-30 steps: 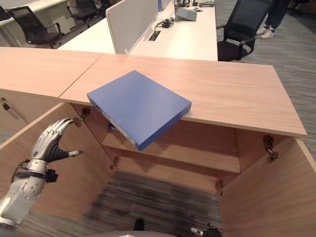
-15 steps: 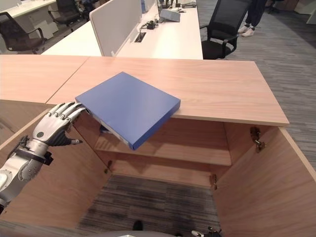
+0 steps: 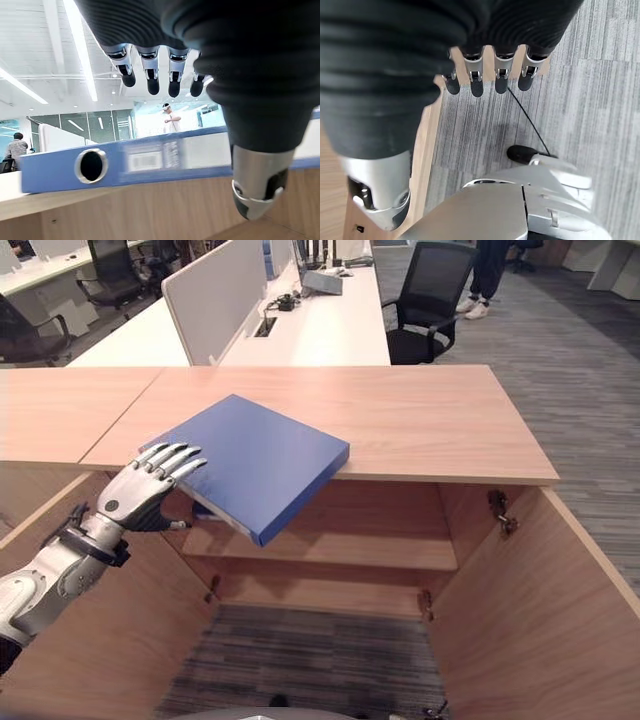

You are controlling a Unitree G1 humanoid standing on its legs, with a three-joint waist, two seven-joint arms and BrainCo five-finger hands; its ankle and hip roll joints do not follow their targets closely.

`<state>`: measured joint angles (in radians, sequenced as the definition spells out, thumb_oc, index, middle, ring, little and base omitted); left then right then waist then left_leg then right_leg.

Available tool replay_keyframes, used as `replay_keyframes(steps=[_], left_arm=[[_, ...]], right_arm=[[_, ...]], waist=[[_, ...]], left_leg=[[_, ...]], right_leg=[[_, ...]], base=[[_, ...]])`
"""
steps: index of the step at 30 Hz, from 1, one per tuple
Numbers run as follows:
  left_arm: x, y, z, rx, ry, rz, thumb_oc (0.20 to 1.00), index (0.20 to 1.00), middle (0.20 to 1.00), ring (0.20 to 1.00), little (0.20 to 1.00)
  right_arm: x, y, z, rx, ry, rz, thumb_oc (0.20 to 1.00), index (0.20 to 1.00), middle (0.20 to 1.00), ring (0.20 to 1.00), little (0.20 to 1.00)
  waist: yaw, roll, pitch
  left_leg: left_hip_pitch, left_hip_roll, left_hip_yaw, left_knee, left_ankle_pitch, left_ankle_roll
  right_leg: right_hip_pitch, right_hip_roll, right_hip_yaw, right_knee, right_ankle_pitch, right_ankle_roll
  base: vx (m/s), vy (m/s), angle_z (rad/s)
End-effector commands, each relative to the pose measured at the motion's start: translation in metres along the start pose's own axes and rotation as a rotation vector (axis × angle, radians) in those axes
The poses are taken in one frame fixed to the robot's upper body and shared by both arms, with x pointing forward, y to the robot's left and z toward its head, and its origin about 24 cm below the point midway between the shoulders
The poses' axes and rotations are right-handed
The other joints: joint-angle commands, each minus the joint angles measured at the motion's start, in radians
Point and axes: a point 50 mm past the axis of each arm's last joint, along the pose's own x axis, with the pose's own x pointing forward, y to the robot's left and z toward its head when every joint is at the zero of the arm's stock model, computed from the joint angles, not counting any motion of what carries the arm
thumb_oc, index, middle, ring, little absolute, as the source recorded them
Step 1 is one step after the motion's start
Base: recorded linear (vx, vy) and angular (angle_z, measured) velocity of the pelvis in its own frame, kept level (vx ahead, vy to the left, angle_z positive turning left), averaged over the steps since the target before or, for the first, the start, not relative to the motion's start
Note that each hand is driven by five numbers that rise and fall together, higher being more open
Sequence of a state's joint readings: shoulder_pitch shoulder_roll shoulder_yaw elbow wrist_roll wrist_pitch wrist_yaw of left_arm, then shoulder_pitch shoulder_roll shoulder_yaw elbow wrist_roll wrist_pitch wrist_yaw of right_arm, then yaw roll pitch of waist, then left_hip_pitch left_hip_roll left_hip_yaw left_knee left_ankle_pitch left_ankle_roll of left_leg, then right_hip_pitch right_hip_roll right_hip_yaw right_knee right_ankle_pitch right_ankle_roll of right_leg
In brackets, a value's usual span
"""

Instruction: Put the empty folder in the office cabinet

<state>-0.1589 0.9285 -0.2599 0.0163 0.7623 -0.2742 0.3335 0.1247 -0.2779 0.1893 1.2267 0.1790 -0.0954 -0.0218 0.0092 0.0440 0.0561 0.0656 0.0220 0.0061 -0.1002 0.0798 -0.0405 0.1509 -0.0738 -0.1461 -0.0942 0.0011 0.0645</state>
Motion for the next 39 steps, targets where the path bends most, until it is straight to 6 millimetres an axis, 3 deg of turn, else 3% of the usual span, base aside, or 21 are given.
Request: replay_keyframes(steps=[1,39], left_arm=[[0.030,0.036,-0.004,0.034,-0.030,0.159,1.000,1.000,1.000,1.000,1.000],[0.051,0.024,0.019,-0.063,-0.079,0.160,1.000,1.000,1.000,1.000,1.000]], right_arm=[[0.005,-0.001,0.019,0.061,-0.026,-0.024,1.000,1.000,1.000,1.000,1.000],[0.004,-0.002,0.013,0.094,-0.001,-0.039,1.000,1.000,1.000,1.000,1.000]], waist=[[0.010,-0.029,0.031],[-0.026,-0.037,0.031]], left_leg=[[0.083,0.027,0.035,0.013,-0.124,-0.049],[0.096,0.027,0.064,0.013,-0.136,-0.044]], right_leg=[[-0.006,-0.048,0.015,0.007,0.004,0.087],[-0.012,-0.047,0.038,0.008,0.005,0.085]], base=[[0.02,-0.005,-0.04],[0.00,-0.001,-0.01]])
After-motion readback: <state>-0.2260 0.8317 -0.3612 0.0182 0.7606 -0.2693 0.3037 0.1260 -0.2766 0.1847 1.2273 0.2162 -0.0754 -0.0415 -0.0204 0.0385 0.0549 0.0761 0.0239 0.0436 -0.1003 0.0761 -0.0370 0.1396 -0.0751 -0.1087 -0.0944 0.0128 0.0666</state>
